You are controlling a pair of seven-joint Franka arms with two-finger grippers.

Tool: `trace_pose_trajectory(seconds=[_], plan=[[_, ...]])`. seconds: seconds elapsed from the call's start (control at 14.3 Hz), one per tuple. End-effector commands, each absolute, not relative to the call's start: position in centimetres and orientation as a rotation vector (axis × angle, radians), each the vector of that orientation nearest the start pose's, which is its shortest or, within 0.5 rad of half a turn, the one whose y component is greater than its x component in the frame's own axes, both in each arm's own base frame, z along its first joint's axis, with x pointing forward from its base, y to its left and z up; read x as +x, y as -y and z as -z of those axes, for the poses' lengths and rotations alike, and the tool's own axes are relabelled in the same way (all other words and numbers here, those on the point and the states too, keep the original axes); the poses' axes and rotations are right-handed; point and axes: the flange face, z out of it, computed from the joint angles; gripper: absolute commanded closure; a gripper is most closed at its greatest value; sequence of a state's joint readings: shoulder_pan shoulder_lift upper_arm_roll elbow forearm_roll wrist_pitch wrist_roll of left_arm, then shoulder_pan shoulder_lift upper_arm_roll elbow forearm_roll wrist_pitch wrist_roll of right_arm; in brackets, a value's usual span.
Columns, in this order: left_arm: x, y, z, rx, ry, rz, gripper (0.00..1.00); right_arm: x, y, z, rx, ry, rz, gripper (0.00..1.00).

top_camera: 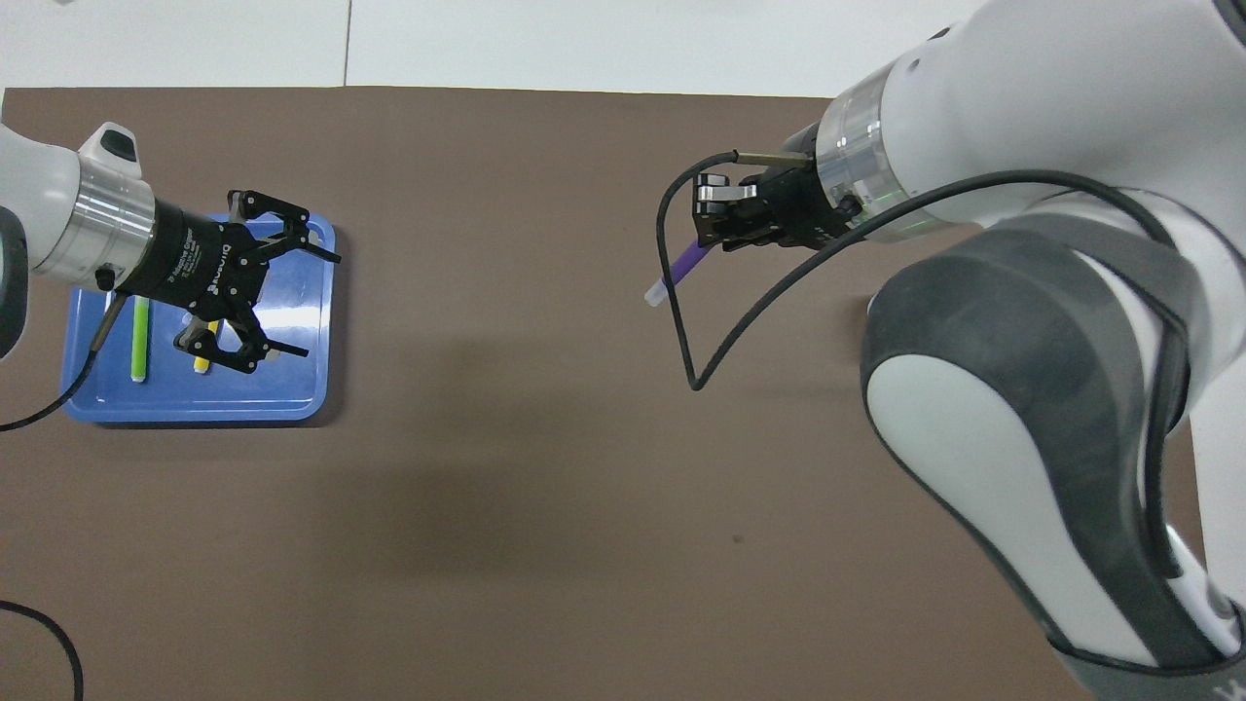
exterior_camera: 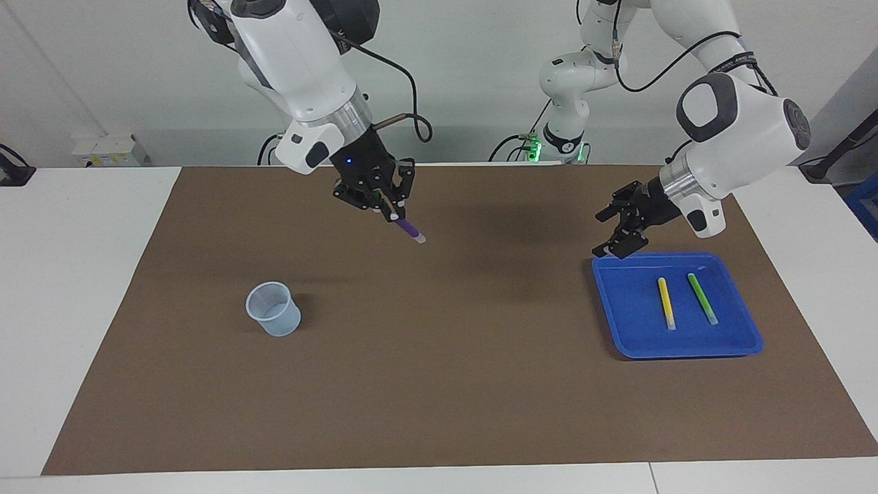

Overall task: Right arm passes pens to left for tray arrangement
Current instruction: 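Carry the purple pen toward the left gripper while the left gripper rises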

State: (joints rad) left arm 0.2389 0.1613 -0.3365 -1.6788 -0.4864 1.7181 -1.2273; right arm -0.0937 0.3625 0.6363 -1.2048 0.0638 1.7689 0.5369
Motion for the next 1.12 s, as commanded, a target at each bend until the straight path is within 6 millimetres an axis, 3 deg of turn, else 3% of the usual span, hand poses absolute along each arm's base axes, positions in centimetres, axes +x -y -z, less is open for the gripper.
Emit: trace_pose_trajectory(seconds=[0.0, 0.42, 0.63, 1.05], plan=[[59.0, 9.6, -51.7, -2.671, 2.143, -0.791, 0.01, 59.4, -30.6, -64.3, -2.686, -0.202, 0.163, 1.0], [59.2, 10.3, -51.6, -2.479, 2.402, -0.954, 0.01, 56.3, -37.1, -64.1, -2.533, -0.413, 0.287, 1.0], [58.6, 10.5, -51.2, -2.391, 2.499, -1.085, 0.02, 54.7, -38.9, -63.1, -2.481, -0.466, 0.328, 1.0], [59.5, 9.8, -52.8, -2.393, 2.553, -1.056, 0.02, 53.5, -41.5, -61.5, -2.453, -0.459, 0.325, 1.0]])
